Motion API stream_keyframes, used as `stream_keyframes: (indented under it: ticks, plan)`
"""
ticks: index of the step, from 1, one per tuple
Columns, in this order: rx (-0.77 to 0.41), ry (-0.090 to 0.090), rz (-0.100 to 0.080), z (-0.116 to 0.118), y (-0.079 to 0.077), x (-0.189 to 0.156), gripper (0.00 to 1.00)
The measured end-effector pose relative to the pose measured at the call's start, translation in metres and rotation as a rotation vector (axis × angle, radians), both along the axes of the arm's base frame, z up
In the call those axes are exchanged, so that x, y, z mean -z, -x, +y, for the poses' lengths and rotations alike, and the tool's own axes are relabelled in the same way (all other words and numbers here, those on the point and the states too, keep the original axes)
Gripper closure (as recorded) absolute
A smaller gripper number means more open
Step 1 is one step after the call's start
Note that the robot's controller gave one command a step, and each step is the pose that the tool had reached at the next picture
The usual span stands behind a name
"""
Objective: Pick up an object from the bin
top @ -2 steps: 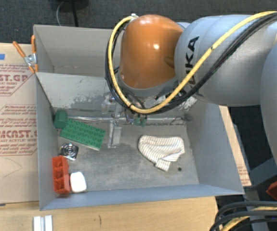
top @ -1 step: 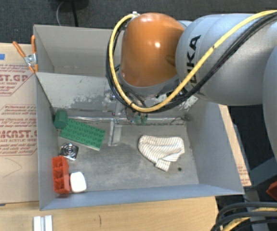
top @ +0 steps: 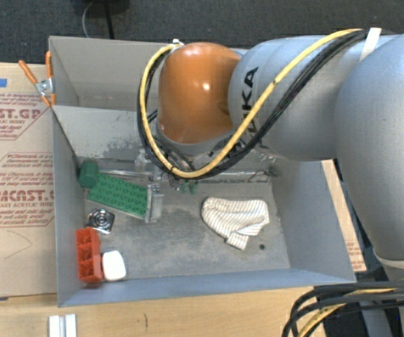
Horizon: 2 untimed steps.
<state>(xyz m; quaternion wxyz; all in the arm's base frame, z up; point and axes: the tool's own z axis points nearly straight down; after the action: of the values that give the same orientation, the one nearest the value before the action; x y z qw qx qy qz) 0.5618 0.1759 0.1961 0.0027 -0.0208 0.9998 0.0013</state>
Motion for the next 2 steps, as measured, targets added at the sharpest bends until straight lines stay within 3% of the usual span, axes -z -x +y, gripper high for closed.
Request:
stream_keyframes:
  ticks: [1, 2]
  plan:
    - [0.094, 0.001, 0.01, -0.003, 0.002, 0.027, 0.0]
    - [0.098, 0.0, 0.002, 0.001, -0.009, 0.031, 0.0]
